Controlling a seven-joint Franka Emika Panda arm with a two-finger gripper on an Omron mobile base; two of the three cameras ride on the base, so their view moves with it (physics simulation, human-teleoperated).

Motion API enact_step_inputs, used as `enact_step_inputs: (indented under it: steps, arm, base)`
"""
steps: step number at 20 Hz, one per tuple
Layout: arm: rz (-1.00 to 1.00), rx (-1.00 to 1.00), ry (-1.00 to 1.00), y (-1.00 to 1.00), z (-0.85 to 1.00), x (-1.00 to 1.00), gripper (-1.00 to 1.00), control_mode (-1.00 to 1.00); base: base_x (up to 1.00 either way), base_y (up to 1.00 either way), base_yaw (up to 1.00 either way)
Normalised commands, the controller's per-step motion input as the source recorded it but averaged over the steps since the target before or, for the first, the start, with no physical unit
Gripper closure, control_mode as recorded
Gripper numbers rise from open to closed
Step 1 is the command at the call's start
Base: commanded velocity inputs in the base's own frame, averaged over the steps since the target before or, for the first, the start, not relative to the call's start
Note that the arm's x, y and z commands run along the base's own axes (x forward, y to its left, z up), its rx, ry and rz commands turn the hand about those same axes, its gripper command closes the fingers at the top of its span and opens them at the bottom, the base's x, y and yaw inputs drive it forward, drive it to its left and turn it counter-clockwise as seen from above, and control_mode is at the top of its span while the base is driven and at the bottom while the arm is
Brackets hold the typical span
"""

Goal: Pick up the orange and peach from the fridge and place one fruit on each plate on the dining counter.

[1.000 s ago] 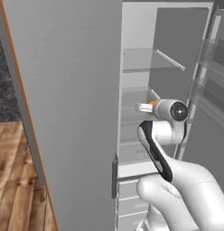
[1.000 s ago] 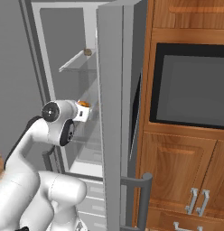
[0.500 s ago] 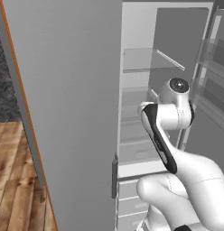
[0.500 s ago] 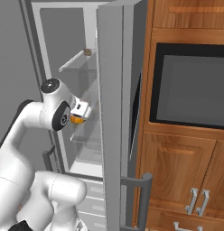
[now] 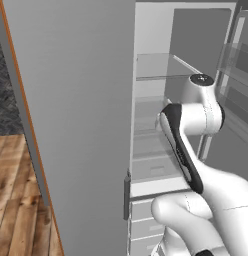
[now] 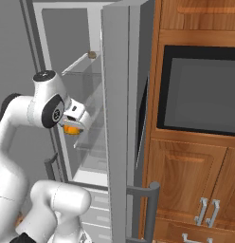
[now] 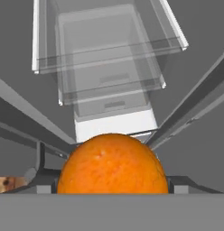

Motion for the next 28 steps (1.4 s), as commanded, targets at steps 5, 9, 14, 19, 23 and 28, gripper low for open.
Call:
enact_step_inputs:
  steps: [5,9,14,19,23,28]
  arm:
    - [0.00,0.00,0.00,0.16,0.03,-0.58,1.00,-1.00]
    - [0.00,0.00,0.03,0.03,0.22,-0.51,1.00,-1.00]
    - [0.00,0.00,0.08,-0.01,0.03,-0.17,1.00,-1.00]
    - [0.00,0.01,0.06,-0.06,-0.01,-0.06,1.00,-1.00]
    - [0.00,0.00,0.00,0.00,0.00,0.00,1.00,-1.00]
    - [0.00,0.00,0.00,0.00,-0.06,-0.11,1.00,-1.00]
  base:
    - [0.00,0.00,0.00]
    - [0.00,0.00,0.00]
    - [0.00,0.00,0.00]
    - [0.00,0.00,0.00]
    - [0.00,0.00,0.00]
    - [0.00,0.00,0.00]
